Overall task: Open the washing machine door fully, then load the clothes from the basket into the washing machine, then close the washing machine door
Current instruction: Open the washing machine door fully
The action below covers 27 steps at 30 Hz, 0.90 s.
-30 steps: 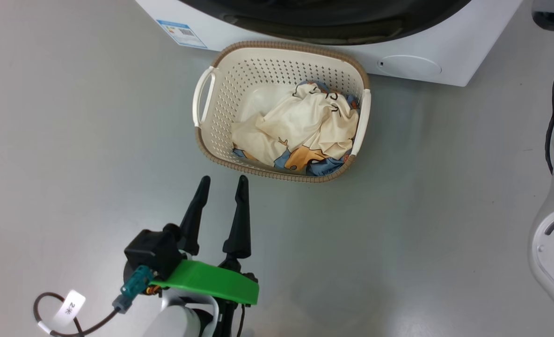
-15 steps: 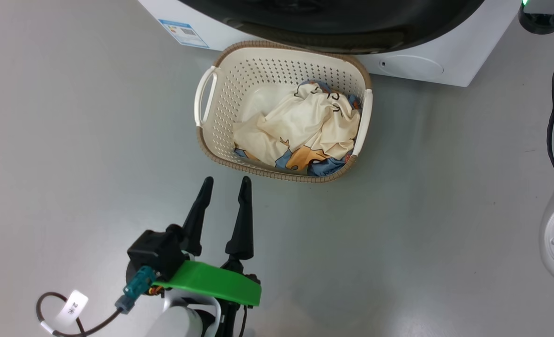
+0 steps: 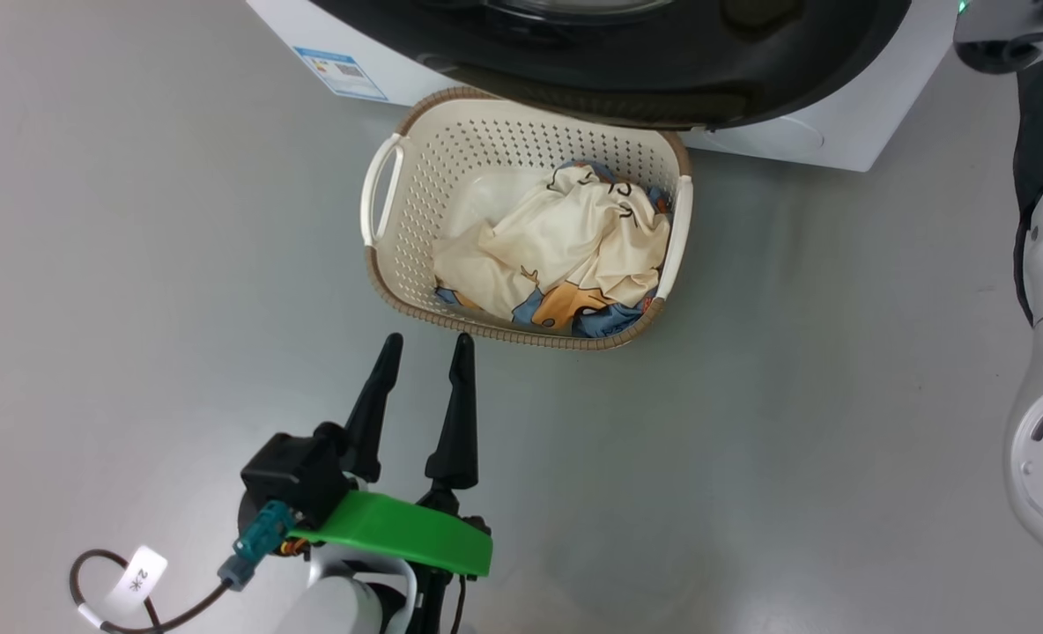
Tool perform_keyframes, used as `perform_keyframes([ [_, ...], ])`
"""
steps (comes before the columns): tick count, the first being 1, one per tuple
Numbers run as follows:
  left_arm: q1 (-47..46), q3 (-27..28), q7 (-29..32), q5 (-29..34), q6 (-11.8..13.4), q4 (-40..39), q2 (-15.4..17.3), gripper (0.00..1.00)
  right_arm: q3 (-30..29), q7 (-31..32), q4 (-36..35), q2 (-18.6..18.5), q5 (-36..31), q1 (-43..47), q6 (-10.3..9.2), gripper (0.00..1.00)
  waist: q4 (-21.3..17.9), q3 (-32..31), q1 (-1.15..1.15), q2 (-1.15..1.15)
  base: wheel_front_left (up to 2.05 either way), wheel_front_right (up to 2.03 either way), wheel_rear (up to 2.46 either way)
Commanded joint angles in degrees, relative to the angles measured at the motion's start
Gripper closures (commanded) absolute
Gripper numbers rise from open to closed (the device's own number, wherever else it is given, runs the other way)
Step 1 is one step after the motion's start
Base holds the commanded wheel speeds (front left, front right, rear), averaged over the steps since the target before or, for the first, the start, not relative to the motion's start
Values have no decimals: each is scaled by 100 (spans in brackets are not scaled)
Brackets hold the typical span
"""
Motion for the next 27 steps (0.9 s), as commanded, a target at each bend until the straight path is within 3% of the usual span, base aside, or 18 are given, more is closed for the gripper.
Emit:
perform_keyframes([
  [1, -96, 175, -36, -15, 36, -102, 96, 0, 132, 70, -85, 272, 80, 45, 10, 100, -16, -25, 0, 0, 0, 0, 0],
  [12, -45, 229, -36, 58, 26, -51, 96, 0, 611, 164, -59, 272, 437, 490, 10, 100, -163, -250, 0, 0, 0, 0, 0],
  [27, 147, 285, -36, 202, -27, 94, 96, 0, 1702, 312, -233, 272, 1562, 1477, 10, 100, -293, -784, 0, 0, 0, 0, 0],
])
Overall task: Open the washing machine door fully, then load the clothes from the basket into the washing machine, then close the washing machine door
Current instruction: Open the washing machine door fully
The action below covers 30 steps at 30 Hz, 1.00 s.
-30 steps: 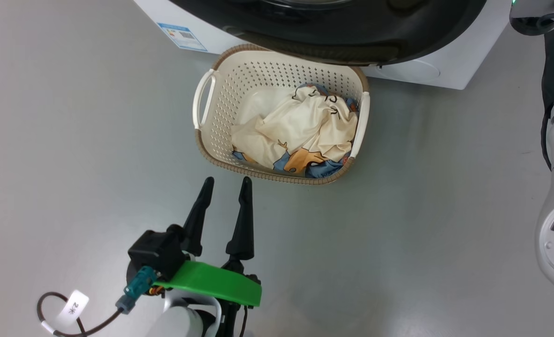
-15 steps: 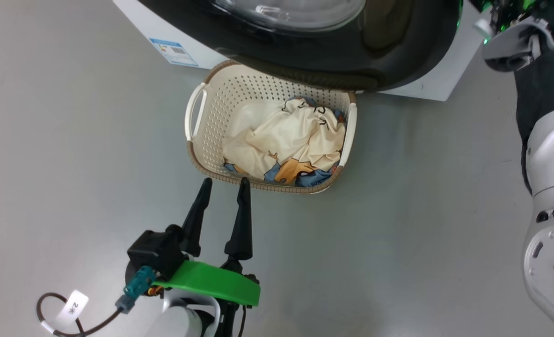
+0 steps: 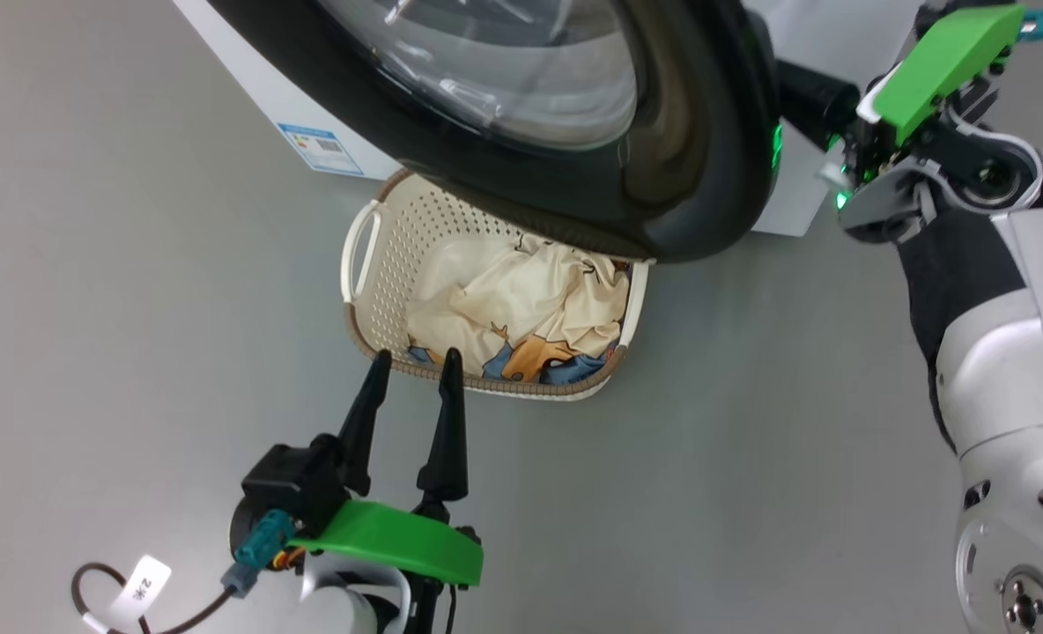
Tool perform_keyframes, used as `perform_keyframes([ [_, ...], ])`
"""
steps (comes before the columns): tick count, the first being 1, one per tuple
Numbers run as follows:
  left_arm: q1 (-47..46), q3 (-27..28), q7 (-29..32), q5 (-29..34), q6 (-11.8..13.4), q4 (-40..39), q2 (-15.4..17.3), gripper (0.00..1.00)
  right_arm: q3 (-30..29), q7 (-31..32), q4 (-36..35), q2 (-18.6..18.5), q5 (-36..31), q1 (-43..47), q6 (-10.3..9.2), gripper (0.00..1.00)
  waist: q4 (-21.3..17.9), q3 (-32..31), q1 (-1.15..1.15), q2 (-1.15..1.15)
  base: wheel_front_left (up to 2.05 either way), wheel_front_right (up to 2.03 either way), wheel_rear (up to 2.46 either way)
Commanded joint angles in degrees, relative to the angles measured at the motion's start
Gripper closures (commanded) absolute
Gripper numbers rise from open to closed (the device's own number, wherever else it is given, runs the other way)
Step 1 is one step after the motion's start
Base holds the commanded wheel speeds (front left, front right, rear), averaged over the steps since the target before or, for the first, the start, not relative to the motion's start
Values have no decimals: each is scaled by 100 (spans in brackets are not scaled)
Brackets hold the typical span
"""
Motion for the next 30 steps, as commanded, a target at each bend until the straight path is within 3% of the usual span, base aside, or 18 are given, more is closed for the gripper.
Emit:
perform_keyframes([
  [1, 89, 188, -36, 60, -19, -84, 94, 0, 171, 61, -171, 226, 142, 90, 10, 100, -14, -121, 0, 0, 0, 0, 0],
  [30, 599, 421, -36, 263, -89, 30, 94, 0, 3166, -388, -957, 226, 2604, 1601, 10, 100, -45, -847, 0, 0, 0, 0, 0],
])
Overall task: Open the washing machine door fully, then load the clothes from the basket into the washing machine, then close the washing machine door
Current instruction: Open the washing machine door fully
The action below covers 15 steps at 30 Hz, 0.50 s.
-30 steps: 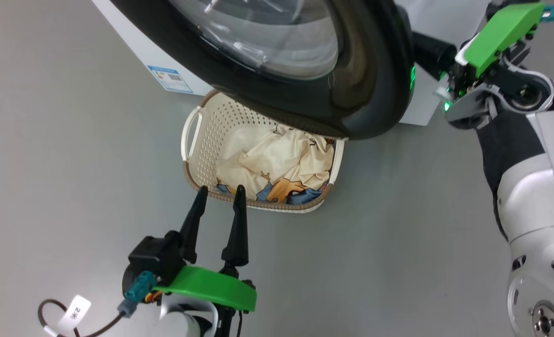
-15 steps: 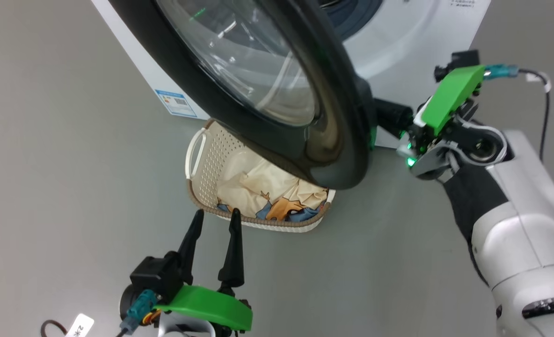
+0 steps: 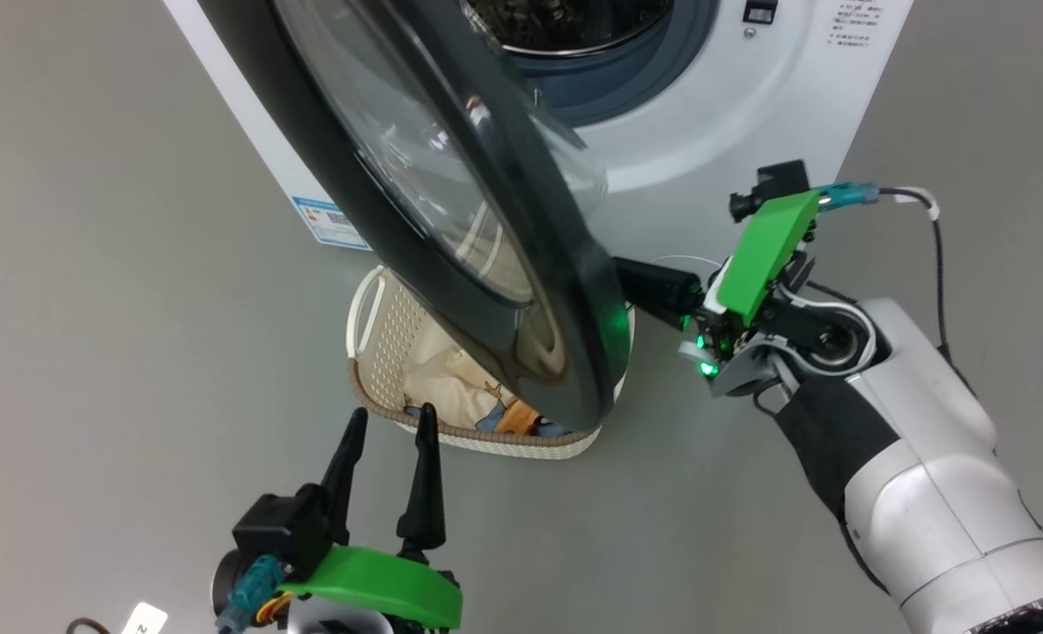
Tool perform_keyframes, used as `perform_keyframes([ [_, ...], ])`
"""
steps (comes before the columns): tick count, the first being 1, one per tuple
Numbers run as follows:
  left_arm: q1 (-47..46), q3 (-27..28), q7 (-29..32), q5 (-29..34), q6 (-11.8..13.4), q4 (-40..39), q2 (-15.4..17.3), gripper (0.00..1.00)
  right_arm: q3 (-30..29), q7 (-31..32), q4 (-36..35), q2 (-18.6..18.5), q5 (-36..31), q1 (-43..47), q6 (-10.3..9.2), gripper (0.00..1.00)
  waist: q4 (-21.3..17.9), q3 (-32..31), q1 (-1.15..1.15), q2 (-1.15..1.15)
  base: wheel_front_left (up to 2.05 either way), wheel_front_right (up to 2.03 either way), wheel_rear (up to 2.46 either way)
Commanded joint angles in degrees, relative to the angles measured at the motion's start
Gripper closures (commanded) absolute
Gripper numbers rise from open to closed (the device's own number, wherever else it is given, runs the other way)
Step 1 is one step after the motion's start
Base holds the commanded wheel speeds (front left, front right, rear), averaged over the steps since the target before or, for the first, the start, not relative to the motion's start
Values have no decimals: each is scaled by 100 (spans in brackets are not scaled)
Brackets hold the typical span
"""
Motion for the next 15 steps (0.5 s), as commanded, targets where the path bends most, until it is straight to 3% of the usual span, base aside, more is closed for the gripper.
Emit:
perform_keyframes([
  [1, 33, 210, -36, 93, -13, -108, 70, 0, 215, -25, -225, 212, 166, 108, 10, 100, 3, -45, 0, 0, 0, 0, 0],
  [15, 128, 265, -36, 171, -25, -116, 70, 0, 1335, -374, -581, 212, 975, 347, 10, 100, 22, -167, 0, 0, 0, 0, 0],
])
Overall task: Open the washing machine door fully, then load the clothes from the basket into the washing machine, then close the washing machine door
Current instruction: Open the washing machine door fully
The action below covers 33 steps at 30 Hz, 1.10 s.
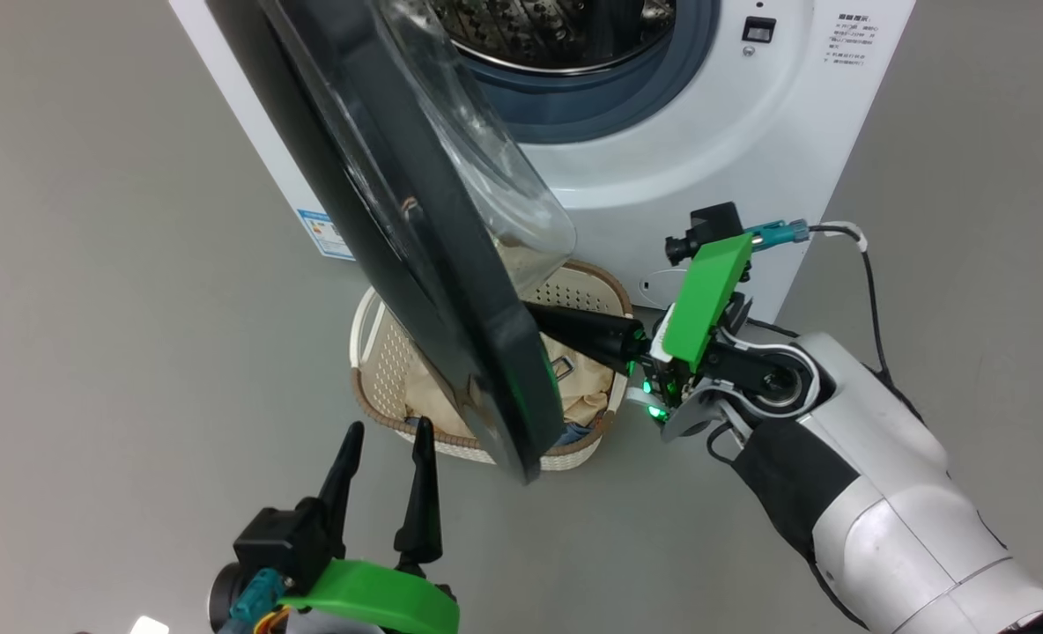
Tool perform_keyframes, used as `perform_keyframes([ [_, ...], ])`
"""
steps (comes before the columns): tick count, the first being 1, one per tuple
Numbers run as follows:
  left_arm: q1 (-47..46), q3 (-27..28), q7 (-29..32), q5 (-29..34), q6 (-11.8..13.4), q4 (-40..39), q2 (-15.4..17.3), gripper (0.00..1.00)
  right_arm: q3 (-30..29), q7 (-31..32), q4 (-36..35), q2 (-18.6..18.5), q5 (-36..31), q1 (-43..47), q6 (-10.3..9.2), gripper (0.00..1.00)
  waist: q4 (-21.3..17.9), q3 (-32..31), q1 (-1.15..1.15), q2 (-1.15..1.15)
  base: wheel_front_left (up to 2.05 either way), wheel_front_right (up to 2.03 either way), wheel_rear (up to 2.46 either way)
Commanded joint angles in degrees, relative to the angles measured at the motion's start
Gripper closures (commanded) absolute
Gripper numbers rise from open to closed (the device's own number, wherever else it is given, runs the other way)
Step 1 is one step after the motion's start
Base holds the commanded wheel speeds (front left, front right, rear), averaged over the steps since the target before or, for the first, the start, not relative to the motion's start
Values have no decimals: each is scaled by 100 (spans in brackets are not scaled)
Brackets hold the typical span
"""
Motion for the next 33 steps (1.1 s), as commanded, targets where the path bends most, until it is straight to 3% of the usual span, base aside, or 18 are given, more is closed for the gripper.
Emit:
perform_keyframes([
  [1, -9, 208, -36, 43, -17, -125, 67, 0, 178, -44, -206, 205, 103, 100, 10, 100, 5, -3, 0, 0, 0, 0, 0],
  [20, 63, 296, -36, 77, 4, -96, 67, 0, 1142, -522, -401, 23, 776, 59, 10, 100, -28, -121, 0, 0, 0, 0, 0],
  [24, 125, 421, -36, 111, -1, -69, 67, 0, 1294, -870, -563, -212, 761, 108, 10, 100, -137, -235, 0, 0, 0, 0, 0],
  [33, 155, 808, -36, 341, -129, -51, 67, 0, 1458, -2143, -1454, -1137, 87, 608, 10, 100, -543, -519, 0, 0, 0, 0, 0],
])
